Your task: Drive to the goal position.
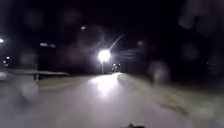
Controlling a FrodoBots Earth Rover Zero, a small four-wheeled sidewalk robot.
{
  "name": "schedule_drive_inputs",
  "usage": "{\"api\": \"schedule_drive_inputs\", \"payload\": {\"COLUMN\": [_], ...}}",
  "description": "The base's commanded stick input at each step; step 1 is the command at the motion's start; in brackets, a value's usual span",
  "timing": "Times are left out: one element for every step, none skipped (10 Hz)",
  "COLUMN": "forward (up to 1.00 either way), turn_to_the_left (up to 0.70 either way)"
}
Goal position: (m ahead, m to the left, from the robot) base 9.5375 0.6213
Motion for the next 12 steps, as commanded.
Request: {"api": "schedule_drive_inputs", "payload": {"forward": [1.0,1.0,1.0,1.0,1.0,1.0,1.0,1.0,1.0,1.0,1.0,1.0], "turn_to_the_left": [-0.05,-0.02,0.0,0.0,0.0,0.0,0.0,0.0,0.0,0.0,0.0,0.03]}}
